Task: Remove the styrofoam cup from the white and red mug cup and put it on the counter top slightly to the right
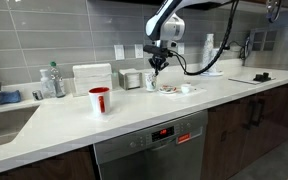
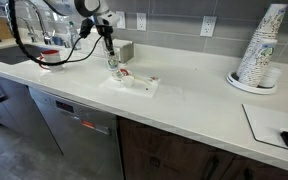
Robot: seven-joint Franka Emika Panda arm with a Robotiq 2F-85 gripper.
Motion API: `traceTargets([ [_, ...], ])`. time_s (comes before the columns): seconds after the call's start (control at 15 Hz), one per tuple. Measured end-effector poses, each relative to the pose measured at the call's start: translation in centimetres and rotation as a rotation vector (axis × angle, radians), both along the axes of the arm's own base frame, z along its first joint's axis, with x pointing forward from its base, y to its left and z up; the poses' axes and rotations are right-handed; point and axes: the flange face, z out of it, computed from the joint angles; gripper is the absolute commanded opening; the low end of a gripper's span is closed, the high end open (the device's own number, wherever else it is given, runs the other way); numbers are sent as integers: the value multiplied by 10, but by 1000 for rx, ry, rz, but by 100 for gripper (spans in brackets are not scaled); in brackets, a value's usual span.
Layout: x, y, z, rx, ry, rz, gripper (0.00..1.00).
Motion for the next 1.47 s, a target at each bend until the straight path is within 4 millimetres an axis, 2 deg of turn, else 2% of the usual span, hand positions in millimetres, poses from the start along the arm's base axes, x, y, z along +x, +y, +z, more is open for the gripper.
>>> traceTargets([
  [0.07, 3, 1, -2, -1, 1, 0, 29],
  [0.2, 7, 1, -6, -2, 3, 1, 32],
  [0.53, 8, 3, 1, -5, 16, 18, 70],
  [0.8, -6, 11, 24, -5, 61, 149, 99],
  [1.2, -56, 31, 66, 2, 121, 471, 100],
  [1.47, -93, 56, 81, 10, 151, 694, 100],
])
